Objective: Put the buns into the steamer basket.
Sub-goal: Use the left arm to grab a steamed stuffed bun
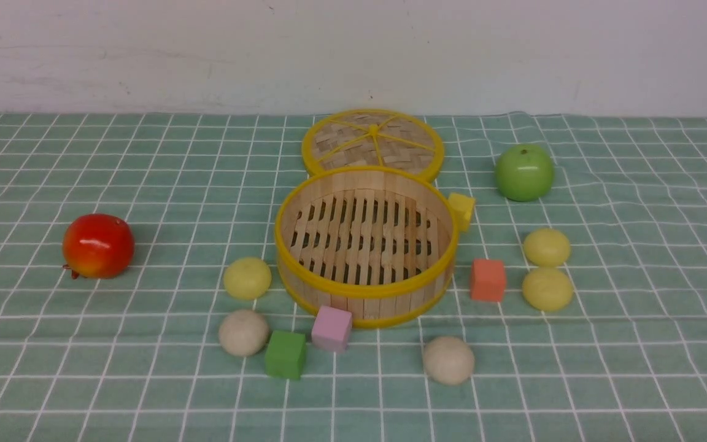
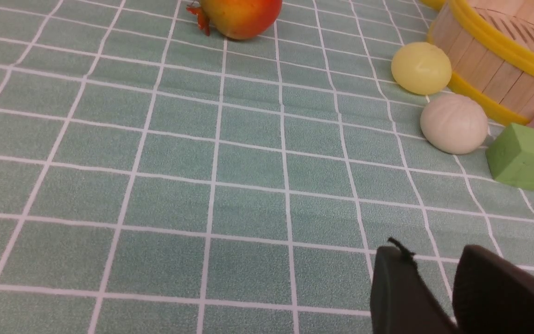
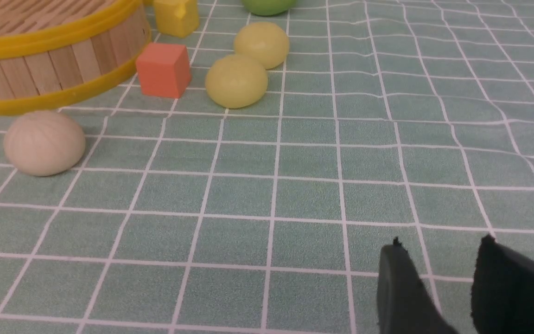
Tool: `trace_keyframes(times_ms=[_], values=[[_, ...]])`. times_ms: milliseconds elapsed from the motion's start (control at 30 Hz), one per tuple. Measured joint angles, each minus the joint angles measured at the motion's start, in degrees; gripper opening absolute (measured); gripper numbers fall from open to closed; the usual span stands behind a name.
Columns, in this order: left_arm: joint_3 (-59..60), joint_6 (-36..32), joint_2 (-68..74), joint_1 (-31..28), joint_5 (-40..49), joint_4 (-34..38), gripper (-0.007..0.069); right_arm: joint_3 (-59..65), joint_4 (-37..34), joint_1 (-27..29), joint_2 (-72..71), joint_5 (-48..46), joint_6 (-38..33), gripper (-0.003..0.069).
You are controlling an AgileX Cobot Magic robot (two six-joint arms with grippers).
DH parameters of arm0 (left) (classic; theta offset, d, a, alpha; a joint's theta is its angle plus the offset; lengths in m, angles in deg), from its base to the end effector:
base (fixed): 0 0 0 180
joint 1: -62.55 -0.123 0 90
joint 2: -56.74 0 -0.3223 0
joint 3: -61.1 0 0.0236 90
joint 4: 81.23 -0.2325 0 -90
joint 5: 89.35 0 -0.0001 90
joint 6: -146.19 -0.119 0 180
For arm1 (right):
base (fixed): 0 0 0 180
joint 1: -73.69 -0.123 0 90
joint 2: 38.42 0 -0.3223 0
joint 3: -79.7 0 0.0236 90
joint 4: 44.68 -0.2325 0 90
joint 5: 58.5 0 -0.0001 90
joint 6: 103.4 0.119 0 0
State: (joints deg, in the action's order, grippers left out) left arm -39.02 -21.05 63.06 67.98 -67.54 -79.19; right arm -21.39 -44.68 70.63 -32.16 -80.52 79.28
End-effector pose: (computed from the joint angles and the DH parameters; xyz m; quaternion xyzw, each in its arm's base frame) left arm 0.0230 -0.0038 0.1606 -0.0612 0.8067 -0.1078 0.5779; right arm 0.0229 0.0012 0.1660 -0.0027 0.8048 0.0297 0.5927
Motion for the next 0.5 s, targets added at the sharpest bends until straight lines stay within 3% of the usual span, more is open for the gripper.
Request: trace_keyframes(times_ms=[500], values=[[0.0,0.0,0.0,0.0,0.0,0.0,0.0195,0.0,0.0,0.0,0.0,0.0,0.0,0.0240]])
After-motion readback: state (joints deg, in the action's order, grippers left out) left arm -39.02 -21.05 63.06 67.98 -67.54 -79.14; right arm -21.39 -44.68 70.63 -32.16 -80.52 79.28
